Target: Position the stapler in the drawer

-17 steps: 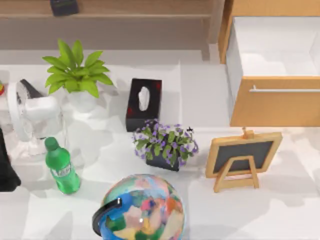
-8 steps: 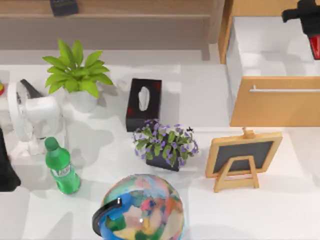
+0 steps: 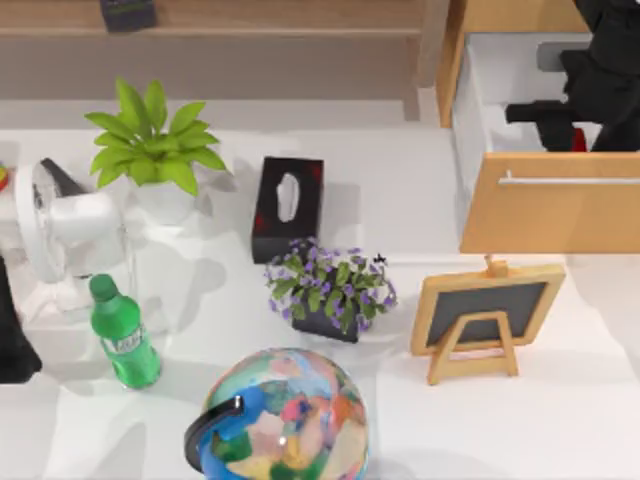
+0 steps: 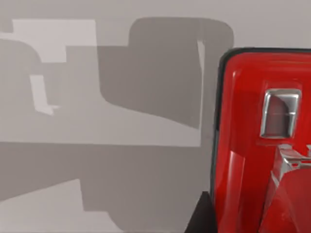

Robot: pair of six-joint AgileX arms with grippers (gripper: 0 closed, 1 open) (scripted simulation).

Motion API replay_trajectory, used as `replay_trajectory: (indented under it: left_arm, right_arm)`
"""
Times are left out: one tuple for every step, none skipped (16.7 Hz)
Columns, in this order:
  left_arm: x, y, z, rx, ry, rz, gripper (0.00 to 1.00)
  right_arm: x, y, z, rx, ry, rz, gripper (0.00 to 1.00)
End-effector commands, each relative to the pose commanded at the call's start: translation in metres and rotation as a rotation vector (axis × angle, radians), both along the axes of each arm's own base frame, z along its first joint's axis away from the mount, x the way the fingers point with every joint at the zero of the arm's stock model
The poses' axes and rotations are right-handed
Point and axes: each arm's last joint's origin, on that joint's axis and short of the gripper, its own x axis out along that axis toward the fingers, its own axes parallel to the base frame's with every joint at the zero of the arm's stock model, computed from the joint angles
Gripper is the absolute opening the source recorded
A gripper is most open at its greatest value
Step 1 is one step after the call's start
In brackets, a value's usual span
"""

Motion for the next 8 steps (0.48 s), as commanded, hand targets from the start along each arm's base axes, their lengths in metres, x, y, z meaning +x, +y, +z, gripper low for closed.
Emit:
replay_trajectory:
  left_arm:
    - [0.0000,0.0000,0.0000,0.000,0.000,0.000,1.00]
    - [0.0000,0.0000,0.0000,0.000,0.000,0.000,1.00]
    - [0.0000,0.0000,0.0000,0.000,0.000,0.000,1.00]
    - [0.0000,0.0000,0.0000,0.000,0.000,0.000,1.00]
    - [0.0000,0.0000,0.0000,0.000,0.000,0.000,1.00]
    - [0.0000,0.0000,0.0000,0.000,0.000,0.000,1.00]
    - [0.0000,0.0000,0.0000,0.000,0.000,0.000,1.00]
    - [0.0000,0.0000,0.0000,0.000,0.000,0.000,1.00]
  right_arm:
    - [0.0001,-0.0002,-0.0015,0.001,0.007,-0.002,0.00]
    - [0.0001,-0.0002,-0.0015,0.001,0.007,-0.002,0.00]
    - [0.0001,-0.0002,-0.0015,0.001,0.007,-0.002,0.00]
    - [0.0001,-0.0002,-0.0015,0.001,0.007,-0.002,0.00]
    - [-0.0001,0.0007,-0.0025,0.001,0.007,-0.001,0.00]
    - [0.0001,0.0007,-0.0030,0.001,0.007,-0.001,0.00]
    - [0.0000,0.0006,-0.0040,0.001,0.008,-0.001,0.00]
    - [0.0000,0.0005,-0.0051,0.001,0.008,-0.001,0.00]
